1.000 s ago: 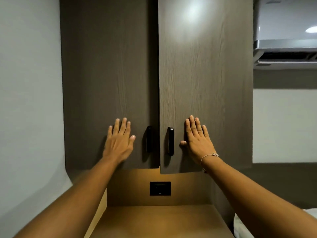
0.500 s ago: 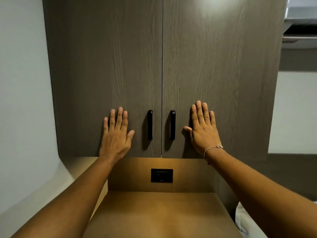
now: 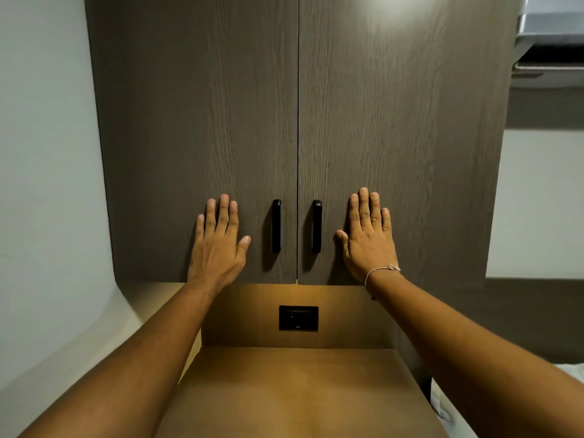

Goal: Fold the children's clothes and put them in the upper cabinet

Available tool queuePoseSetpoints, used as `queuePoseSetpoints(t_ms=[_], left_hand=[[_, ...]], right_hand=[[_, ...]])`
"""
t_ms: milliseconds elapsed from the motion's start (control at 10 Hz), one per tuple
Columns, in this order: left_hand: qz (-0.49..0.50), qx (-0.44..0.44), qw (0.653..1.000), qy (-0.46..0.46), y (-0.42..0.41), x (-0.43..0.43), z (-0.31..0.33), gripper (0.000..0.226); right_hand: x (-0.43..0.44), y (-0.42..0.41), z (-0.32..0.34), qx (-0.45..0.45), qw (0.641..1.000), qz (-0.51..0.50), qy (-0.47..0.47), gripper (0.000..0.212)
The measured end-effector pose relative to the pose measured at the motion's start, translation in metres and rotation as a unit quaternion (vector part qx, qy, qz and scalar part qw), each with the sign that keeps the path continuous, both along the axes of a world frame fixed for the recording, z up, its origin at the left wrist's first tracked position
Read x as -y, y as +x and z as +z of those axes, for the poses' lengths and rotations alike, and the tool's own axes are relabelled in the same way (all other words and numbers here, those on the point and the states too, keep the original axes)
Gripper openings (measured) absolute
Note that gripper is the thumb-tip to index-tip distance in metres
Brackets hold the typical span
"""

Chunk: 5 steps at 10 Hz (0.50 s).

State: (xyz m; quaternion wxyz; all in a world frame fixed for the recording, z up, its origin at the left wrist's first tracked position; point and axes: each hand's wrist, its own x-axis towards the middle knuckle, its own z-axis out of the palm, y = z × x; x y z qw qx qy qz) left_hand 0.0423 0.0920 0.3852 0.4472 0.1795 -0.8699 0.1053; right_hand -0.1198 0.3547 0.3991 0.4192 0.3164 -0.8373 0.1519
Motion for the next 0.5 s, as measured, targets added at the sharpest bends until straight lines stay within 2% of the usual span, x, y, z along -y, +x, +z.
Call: queuePoseSetpoints(t_ms=[400, 500], left_hand=[[0.006, 0.036, 0.999, -0.019, 0.027, -0.013, 0.009, 0.067], [0.004, 0.029, 0.999, -0.021, 0.034, -0.019, 0.018, 0.067]], right_hand=[[-0.019, 0.008, -0.022, 0.012, 0.999, -0.018, 0.045, 0.071], [-0.023, 0.021, -0.017, 0.037, 0.999, -0.001, 0.015, 0.069]])
